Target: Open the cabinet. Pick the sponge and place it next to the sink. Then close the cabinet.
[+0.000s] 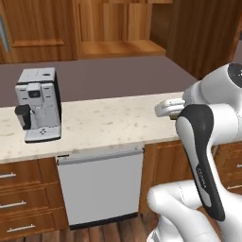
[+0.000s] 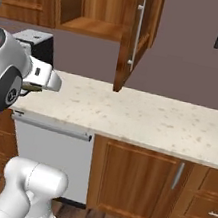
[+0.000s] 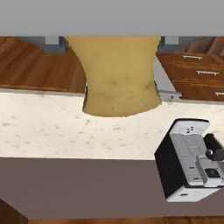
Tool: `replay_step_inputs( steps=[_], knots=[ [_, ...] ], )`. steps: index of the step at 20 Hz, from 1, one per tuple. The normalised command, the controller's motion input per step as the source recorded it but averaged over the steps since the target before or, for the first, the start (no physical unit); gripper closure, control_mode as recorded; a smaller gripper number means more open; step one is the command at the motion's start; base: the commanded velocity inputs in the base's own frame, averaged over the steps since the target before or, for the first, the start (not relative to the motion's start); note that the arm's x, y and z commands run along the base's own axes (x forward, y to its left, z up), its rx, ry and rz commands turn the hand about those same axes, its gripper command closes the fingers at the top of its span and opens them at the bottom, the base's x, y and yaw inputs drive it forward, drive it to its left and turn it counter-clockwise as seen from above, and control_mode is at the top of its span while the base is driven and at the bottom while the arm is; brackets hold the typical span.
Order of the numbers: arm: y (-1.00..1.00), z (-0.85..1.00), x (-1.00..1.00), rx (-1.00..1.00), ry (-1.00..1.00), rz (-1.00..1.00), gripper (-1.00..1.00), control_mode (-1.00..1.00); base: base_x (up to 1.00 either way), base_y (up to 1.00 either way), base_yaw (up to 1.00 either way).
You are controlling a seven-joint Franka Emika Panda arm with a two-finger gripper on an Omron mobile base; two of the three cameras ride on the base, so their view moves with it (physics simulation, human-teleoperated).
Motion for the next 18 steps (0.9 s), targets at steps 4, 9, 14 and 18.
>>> replay_step_inputs(
  steps=[4, 9, 14, 18],
  knots=[
    [0.00, 0.00, 0.00, 0.00, 0.00, 0.00, 1.00, 1.00, -0.87, -0.09, -0.11],
    [0.00, 0.00, 0.00, 0.00, 0.00, 0.00, 1.00, 1.00, -0.70, -0.50, -0.43],
    [0.00, 0.00, 0.00, 0.00, 0.00, 0.00, 1.00, 1.00, -0.29, -0.68, -0.82],
    [0.00, 0.00, 0.00, 0.00, 0.00, 0.00, 1.00, 1.00, 0.00, -0.56, -0.96]
  ],
)
